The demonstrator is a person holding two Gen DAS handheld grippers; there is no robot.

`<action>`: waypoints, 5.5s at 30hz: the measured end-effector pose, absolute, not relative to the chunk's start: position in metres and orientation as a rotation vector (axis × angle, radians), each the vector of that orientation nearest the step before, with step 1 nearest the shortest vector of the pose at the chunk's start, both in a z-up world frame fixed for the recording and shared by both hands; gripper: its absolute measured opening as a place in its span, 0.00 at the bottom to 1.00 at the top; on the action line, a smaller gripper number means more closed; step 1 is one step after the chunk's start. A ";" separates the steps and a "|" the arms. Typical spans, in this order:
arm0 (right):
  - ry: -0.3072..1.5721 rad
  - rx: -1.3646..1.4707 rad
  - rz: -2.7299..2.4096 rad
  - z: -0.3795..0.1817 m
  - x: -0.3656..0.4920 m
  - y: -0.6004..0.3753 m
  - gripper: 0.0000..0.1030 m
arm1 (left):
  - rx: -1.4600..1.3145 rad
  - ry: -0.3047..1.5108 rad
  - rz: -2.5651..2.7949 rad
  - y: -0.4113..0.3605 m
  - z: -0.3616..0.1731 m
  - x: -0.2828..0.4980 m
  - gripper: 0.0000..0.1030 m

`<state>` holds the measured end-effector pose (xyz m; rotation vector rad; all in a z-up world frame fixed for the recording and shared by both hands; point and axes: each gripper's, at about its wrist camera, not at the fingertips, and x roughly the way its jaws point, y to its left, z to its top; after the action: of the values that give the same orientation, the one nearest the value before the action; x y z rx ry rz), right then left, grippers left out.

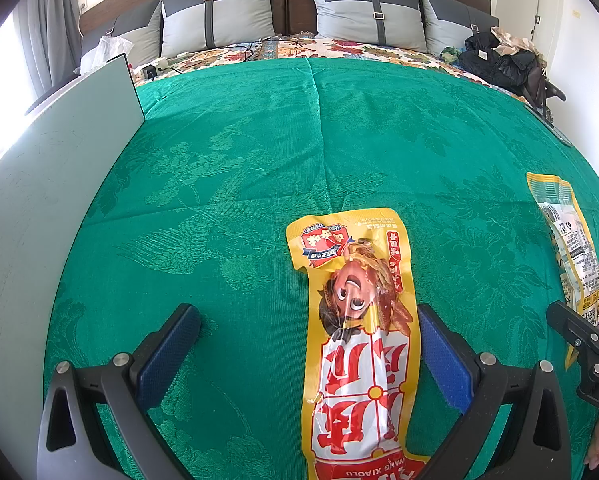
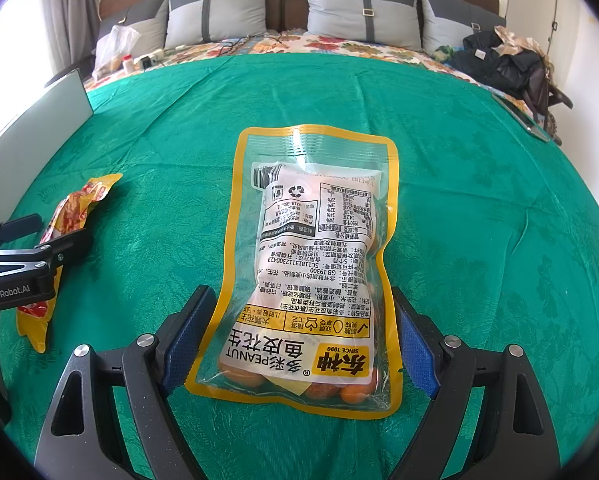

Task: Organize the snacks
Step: 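Hold the strip snack in left gripper while right gripper holds the peanut bag, then lift both snacks and carry them over the box, then open both grippers to drop the snacks into the box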

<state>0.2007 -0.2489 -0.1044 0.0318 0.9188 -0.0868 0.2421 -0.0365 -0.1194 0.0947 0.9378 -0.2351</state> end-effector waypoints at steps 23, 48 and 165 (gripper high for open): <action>0.920 0.032 -0.087 -0.104 0.201 -0.249 0.84 | 0.095 0.938 -0.235 -0.037 -0.119 0.242 1.00; 0.920 0.032 -0.087 -0.104 0.201 -0.249 0.84 | 0.094 0.938 -0.235 -0.036 -0.119 0.242 1.00; 0.763 -0.192 0.607 0.115 0.250 0.097 0.85 | -0.193 0.623 0.395 0.308 0.095 0.107 1.00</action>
<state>0.2501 0.0966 0.1152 -0.1920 0.7632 0.6066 0.1071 0.3079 0.0954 -0.1935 0.6228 0.3949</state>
